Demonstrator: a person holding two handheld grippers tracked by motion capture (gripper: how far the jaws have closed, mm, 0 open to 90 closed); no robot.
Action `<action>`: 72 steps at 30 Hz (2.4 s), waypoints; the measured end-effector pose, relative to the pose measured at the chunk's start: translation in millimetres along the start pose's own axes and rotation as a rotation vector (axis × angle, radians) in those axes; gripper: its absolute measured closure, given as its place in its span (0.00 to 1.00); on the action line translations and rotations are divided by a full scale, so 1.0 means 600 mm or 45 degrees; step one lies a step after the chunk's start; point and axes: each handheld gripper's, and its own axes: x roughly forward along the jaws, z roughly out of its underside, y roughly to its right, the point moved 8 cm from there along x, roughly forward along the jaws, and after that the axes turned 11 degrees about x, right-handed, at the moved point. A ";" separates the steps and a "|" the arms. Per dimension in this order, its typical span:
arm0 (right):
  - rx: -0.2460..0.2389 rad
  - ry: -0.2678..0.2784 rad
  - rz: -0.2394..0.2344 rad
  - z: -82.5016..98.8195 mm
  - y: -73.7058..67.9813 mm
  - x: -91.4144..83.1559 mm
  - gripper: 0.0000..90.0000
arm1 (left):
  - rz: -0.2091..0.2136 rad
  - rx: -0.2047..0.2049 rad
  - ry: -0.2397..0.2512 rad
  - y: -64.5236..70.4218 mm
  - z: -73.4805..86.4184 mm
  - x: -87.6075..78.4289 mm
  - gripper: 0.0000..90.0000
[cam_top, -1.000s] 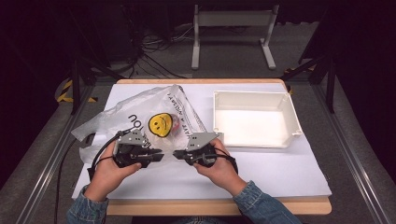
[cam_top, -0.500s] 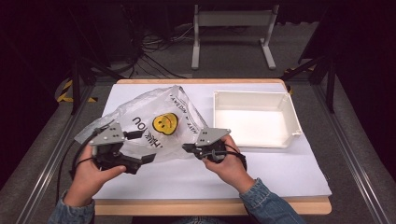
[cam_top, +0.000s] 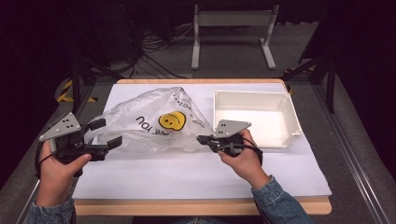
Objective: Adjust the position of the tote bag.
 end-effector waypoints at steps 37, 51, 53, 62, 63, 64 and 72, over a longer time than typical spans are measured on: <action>0.153 -0.086 0.066 0.066 0.090 -0.049 0.98 | -0.023 -0.100 -0.262 -0.070 0.096 0.058 0.25; 0.133 -0.097 0.055 0.060 0.082 -0.054 0.99 | 0.226 -0.125 -0.140 -0.027 0.052 -0.005 1.00; 0.132 -0.100 0.052 0.059 0.082 -0.055 0.99 | 0.247 -0.111 -0.112 -0.018 0.042 -0.014 1.00; 0.121 -0.086 0.052 0.051 0.081 -0.060 0.99 | 0.304 -0.017 -0.006 0.017 0.002 -0.051 1.00; 0.121 -0.082 0.052 0.049 0.081 -0.061 0.99 | 0.316 -0.020 0.014 0.021 -0.002 -0.053 1.00; 0.122 -0.075 0.059 0.048 0.082 -0.062 0.98 | 0.323 -0.012 0.030 0.023 -0.005 -0.055 1.00; 0.182 -0.065 0.120 0.052 0.098 -0.054 0.91 | 0.262 -0.068 0.149 0.014 -0.027 -0.020 1.00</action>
